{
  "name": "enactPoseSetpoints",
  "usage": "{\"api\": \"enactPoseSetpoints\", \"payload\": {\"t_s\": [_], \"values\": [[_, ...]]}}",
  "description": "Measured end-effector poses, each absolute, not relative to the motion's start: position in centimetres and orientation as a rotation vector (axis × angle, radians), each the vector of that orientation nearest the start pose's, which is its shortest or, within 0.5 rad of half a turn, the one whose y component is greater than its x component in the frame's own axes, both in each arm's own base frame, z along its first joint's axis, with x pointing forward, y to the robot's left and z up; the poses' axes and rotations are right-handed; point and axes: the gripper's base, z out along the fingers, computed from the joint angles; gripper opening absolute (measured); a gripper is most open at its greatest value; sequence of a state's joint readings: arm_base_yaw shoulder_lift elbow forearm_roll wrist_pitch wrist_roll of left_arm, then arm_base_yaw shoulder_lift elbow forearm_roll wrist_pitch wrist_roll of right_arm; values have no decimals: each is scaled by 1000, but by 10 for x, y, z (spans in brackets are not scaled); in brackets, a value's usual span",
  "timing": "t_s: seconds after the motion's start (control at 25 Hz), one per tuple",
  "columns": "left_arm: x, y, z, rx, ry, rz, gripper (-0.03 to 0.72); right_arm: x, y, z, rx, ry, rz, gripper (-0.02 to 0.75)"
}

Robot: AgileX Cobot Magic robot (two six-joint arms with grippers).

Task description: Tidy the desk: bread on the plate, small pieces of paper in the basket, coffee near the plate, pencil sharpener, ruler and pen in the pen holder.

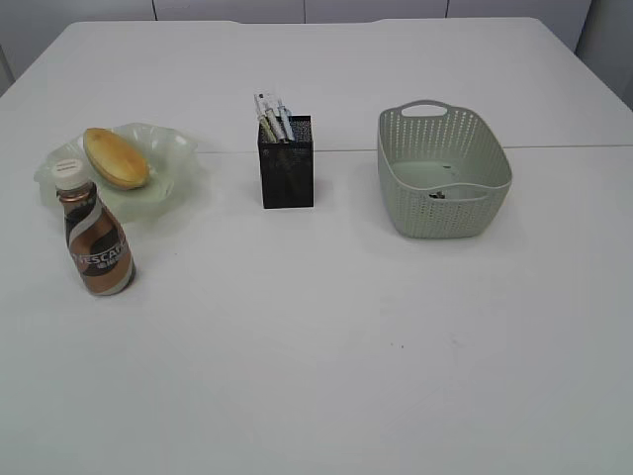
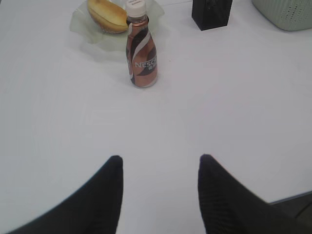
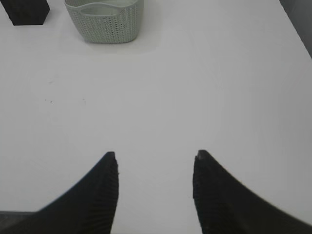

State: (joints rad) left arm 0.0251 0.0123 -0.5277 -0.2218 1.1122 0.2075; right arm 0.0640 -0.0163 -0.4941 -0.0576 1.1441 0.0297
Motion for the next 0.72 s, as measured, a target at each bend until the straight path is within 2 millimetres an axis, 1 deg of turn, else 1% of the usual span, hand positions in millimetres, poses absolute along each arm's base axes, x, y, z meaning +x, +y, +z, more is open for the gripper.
{"api": "enactPoseSetpoints", "payload": {"t_s": [0.72], "values": [[-9,-18,283,207,2052,-123,311,-10,-7,269,-28,2115,-34,366]]}}
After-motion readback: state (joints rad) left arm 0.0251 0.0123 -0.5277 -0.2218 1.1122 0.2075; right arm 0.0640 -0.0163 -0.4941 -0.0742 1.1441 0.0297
